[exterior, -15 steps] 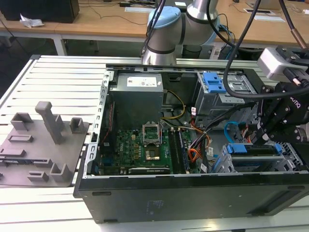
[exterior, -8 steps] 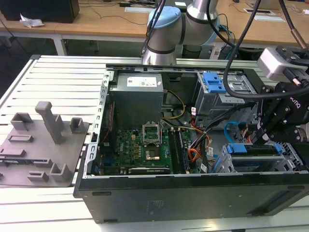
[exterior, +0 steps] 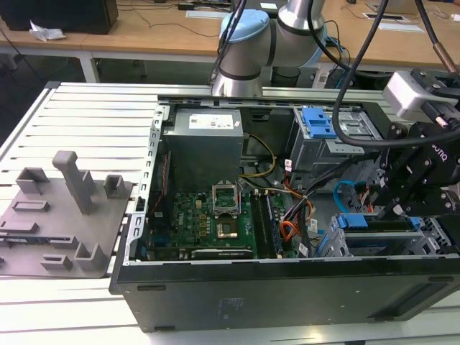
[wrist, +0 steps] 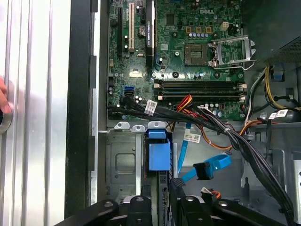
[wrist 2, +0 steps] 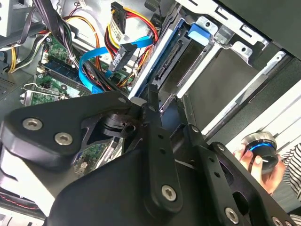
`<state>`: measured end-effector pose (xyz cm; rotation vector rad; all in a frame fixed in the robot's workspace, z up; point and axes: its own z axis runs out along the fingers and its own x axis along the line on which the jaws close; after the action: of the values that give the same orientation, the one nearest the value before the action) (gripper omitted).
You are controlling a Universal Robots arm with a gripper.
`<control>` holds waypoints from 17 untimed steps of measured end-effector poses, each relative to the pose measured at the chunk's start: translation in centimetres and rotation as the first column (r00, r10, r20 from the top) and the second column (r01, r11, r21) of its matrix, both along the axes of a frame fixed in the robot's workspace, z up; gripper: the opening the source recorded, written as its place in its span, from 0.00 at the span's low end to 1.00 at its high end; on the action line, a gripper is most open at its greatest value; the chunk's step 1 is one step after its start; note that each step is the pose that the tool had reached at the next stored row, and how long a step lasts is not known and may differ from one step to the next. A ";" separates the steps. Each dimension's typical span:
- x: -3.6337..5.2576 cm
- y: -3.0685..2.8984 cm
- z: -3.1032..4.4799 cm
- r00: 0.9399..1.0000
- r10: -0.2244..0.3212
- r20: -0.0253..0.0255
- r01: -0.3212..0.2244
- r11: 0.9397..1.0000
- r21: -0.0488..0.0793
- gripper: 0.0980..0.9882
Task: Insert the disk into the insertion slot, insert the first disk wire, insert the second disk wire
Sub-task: 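Insert the first disk wire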
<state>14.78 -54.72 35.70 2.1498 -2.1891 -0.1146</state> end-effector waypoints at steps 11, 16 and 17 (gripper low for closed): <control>1.31 0.00 -0.02 0.999 0.000 0.046 0.000 1.000 0.000 0.23; 1.30 0.06 0.70 0.999 0.000 0.049 0.000 1.000 -0.001 0.23; 1.30 0.06 0.70 0.999 0.000 0.049 0.000 1.000 -0.001 0.23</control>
<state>16.08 -54.66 36.39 2.1750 -2.2144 -0.0618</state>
